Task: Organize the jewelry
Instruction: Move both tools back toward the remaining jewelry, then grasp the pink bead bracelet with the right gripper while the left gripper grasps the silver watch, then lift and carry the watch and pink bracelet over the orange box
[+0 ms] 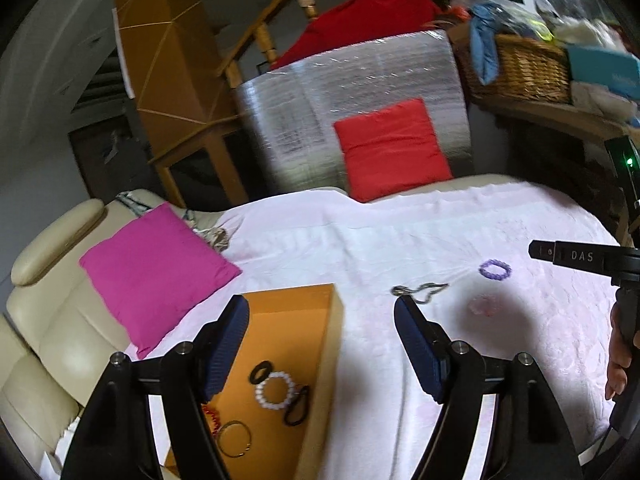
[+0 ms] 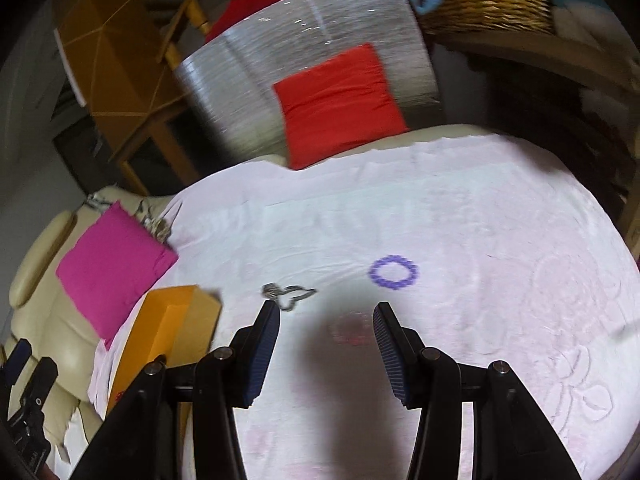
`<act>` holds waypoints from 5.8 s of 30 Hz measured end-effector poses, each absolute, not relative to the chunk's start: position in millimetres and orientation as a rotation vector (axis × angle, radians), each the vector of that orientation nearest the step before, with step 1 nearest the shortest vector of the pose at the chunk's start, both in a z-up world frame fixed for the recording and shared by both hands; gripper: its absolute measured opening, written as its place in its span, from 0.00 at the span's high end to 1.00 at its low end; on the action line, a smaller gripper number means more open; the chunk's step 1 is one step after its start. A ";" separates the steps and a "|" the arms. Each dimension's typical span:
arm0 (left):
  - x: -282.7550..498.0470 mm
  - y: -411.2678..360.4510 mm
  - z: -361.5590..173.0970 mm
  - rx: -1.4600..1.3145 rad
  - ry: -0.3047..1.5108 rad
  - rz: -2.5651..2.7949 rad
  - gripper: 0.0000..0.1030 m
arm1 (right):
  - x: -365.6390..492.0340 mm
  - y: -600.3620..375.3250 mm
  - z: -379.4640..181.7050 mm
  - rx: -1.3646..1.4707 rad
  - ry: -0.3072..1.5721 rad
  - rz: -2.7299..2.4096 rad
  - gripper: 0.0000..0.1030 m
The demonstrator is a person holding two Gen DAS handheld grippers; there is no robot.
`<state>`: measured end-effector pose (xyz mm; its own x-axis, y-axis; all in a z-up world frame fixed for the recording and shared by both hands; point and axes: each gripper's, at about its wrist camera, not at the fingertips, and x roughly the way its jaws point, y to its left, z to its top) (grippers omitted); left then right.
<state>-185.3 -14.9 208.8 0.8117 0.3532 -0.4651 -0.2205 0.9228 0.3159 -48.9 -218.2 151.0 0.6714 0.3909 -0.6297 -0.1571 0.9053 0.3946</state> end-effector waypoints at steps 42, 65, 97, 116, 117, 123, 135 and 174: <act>-50.2 -35.7 61.2 0.124 0.869 0.143 0.27 | 29.3 -311.4 65.6 0.566 0.975 0.304 0.49; -18.7 18.1 45.4 -0.058 0.822 0.179 0.27 | 39.5 -178.9 28.3 0.170 0.988 0.353 0.79; 66.8 27.5 27.1 -0.324 0.855 0.111 0.81 | 26.6 -202.1 25.3 0.195 1.012 0.370 0.91; -7.3 -4.8 82.4 -0.185 0.783 -0.051 0.84 | 14.6 -235.7 47.3 0.435 0.999 0.424 0.91; -10.8 -5.8 85.3 -0.178 0.776 -0.055 0.84 | 13.5 -239.1 48.9 0.452 0.996 0.426 0.91; -28.2 -7.1 103.6 -0.170 0.733 -0.078 0.84 | 7.0 -242.6 62.5 0.466 0.956 0.440 0.91; -76.0 1.3 128.9 -0.146 0.649 -0.051 0.84 | -11.4 -207.8 85.0 0.414 0.903 0.516 0.91; -226.6 164.6 146.8 -0.219 0.621 0.254 0.84 | -67.7 15.8 129.5 0.334 0.846 0.902 0.91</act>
